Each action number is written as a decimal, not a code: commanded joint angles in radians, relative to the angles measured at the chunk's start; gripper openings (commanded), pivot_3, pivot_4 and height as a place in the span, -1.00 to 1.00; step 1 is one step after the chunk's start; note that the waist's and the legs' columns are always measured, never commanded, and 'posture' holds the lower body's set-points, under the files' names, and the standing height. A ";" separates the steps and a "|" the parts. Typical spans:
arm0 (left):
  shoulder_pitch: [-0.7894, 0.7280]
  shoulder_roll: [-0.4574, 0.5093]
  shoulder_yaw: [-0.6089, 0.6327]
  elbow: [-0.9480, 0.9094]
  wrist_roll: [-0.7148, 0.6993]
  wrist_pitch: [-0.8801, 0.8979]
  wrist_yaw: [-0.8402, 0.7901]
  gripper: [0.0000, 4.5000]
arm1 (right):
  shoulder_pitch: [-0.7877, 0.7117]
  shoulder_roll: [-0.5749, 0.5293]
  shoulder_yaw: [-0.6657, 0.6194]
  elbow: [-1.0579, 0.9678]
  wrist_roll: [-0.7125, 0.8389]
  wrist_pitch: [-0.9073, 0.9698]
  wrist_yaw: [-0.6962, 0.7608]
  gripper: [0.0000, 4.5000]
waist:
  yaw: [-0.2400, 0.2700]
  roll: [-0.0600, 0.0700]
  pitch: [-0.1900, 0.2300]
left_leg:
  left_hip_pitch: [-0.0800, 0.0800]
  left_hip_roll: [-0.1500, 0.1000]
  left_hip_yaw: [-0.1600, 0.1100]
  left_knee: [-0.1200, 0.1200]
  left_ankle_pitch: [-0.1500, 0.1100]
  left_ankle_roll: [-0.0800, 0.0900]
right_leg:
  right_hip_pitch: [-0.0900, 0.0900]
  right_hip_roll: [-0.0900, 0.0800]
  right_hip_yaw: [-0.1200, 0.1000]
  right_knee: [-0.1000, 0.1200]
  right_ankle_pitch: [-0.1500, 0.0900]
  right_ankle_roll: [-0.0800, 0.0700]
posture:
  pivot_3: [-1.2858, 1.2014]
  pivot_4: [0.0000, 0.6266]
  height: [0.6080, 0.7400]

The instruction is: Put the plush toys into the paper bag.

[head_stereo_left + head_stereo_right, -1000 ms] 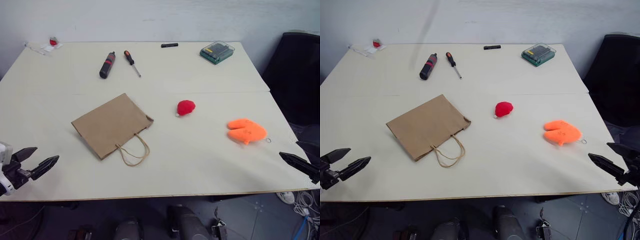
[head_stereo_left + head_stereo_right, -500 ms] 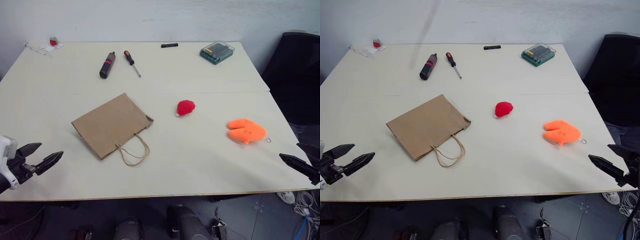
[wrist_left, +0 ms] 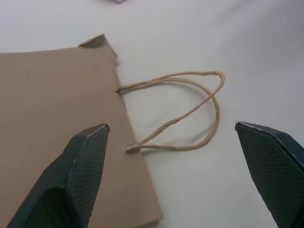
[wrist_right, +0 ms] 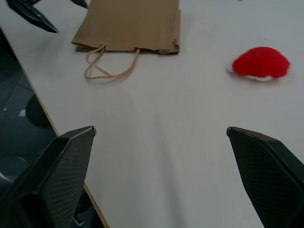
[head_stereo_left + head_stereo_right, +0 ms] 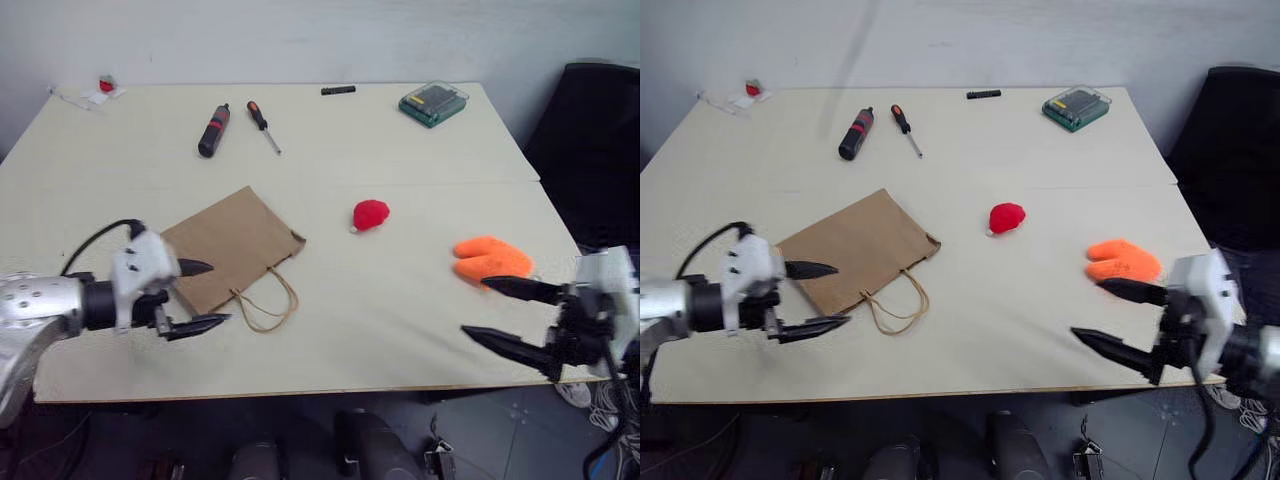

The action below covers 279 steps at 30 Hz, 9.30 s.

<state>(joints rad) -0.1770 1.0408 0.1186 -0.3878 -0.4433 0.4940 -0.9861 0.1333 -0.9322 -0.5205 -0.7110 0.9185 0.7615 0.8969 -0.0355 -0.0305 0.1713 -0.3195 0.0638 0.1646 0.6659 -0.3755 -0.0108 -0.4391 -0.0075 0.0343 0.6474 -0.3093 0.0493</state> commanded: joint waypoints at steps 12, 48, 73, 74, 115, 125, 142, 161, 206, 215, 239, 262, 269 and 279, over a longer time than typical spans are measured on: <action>-0.197 -0.139 -0.250 0.318 0.245 -0.411 -0.172 0.98 | -0.197 0.019 0.265 -0.101 -0.041 -0.037 -0.120 1.00 | 0.004 0.000 0.000 | -0.006 0.001 0.003 0.007 0.000 0.002 | -0.007 0.000 0.002 0.005 0.000 0.000 | 0.03 -0.52 1.00; -0.619 -0.445 -0.210 0.367 -0.130 0.184 -0.319 -1.00 | -0.506 0.362 0.724 0.273 -0.355 -0.171 -0.170 -0.87 | -0.008 -0.001 0.000 | -0.014 0.002 -0.003 0.023 -0.001 0.003 | -0.010 0.001 -0.001 0.014 0.000 0.001 | 0.03 -0.52 1.00; -0.680 -0.532 -0.130 0.317 -0.217 0.244 -0.145 -1.00 | -0.893 0.562 1.137 0.965 -0.899 -0.809 0.294 -0.97 | -0.025 0.000 0.000 | -0.015 0.003 -0.005 0.026 -0.001 0.003 | -0.010 -0.001 -0.004 0.017 0.000 0.001 | 0.03 -0.52 1.00; -0.681 -0.532 -0.137 0.317 -0.215 0.241 -0.152 -1.00 | -0.896 0.576 1.130 0.977 -0.884 -0.801 0.318 -0.97 | -0.025 0.000 0.000 | -0.015 0.003 -0.005 0.026 -0.001 0.003 | -0.010 -0.001 -0.004 0.017 0.000 0.001 | 0.03 -0.52 1.00; -0.629 -0.458 -0.109 0.282 -0.209 0.208 -0.121 -1.00 | -0.639 0.560 0.746 0.414 -0.658 -0.073 0.027 -0.97 | -0.025 0.007 -0.003 | -0.017 0.002 -0.010 0.029 -0.001 0.001 | -0.010 -0.002 -0.006 0.020 -0.001 0.000 | 0.03 -0.52 1.00; -0.575 -0.396 -0.128 0.269 -0.227 0.227 -0.208 -1.00 | -0.196 0.344 0.163 -0.069 -0.477 0.290 -0.142 -0.81 | -0.006 0.007 -0.002 | -0.017 0.001 -0.010 0.025 -0.001 0.002 | -0.009 -0.002 -0.006 0.015 -0.001 0.001 | 0.03 -0.52 1.00; -0.589 -0.400 -0.142 0.325 -0.188 0.186 -0.245 -1.00 | -0.162 0.063 0.237 0.365 -0.829 -0.105 -0.333 0.99 | -0.001 0.007 -0.002 | -0.015 0.000 -0.008 0.024 -0.001 0.002 | -0.008 0.001 -0.002 0.014 0.000 0.002 | 0.03 -0.52 1.00; -0.584 -0.375 -0.105 0.331 -0.194 0.194 -0.214 -1.00 | -0.296 0.033 0.397 0.579 -0.959 -0.482 -0.288 -0.90 | -0.001 0.008 -0.002 | -0.014 0.001 -0.006 0.024 -0.001 0.002 | -0.009 0.000 -0.002 0.014 0.000 0.002 | 0.03 -0.52 1.00; -0.700 -0.447 -0.174 0.409 -0.147 0.153 -0.256 -1.00 | -0.974 0.644 0.995 1.068 -1.071 -1.024 0.083 -0.54 | -0.045 0.011 0.001 | -0.016 0.003 -0.006 0.029 -0.001 0.003 | -0.011 -0.002 -0.003 0.022 -0.001 0.000 | 0.03 -0.52 1.00; -0.647 -0.385 -0.083 0.387 -0.178 0.195 -0.212 -1.00 | -0.801 0.548 0.836 0.653 -0.884 -0.735 0.108 0.91 | -0.047 0.011 0.001 | -0.016 0.003 -0.007 0.028 -0.001 0.002 | -0.012 -0.002 -0.004 0.026 -0.002 0.000 | 0.03 -0.52 1.00; -0.549 -0.340 0.038 0.315 -0.253 0.250 -0.113 -1.00 | -1.052 0.727 0.522 1.247 -0.783 -0.275 -0.447 0.91 | -0.063 0.011 0.002 | -0.019 0.002 0.001 0.024 -0.001 0.001 | -0.021 0.000 0.002 0.026 -0.002 -0.001 | 0.03 -0.52 1.00; -0.610 -0.394 -0.050 0.346 -0.228 0.218 -0.157 -1.00 | -0.903 0.640 0.699 0.654 -0.521 -0.025 -0.015 -0.98 | -0.075 0.012 0.002 | -0.021 0.002 -0.001 0.025 0.000 -0.001 | -0.023 -0.001 0.001 0.029 -0.002 -0.001 | 0.03 -0.52 1.00; -0.666 -0.448 -0.112 0.417 -0.181 0.147 -0.182 -1.00 | -0.977 0.758 0.819 0.765 -0.573 -0.075 -0.014 -0.98 | -0.073 0.012 0.002 | -0.021 0.002 -0.001 0.025 0.001 -0.002 | -0.024 0.000 0.001 0.029 -0.003 -0.002 | 0.03 -0.52 1.00; -0.719 -0.524 -0.112 0.486 -0.128 0.091 -0.170 -1.00 | -0.964 0.741 0.913 0.778 -0.622 -0.081 0.079 -0.98 | -0.069 0.012 0.002 | -0.022 0.002 -0.002 0.026 0.001 -0.001 | -0.024 -0.001 -0.001 0.029 -0.003 -0.002 | 0.03 -0.52 1.00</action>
<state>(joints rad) -0.8185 0.5407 -0.0107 0.1389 -0.5399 0.6304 -1.1513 -0.8466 -0.2033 0.3202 0.0850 0.2959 0.6685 0.9498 -0.1047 -0.0184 0.1733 -0.3412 0.0656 0.1623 0.6915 -0.3744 -0.0123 -0.4627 -0.0086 0.0337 0.6761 -0.3123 0.0469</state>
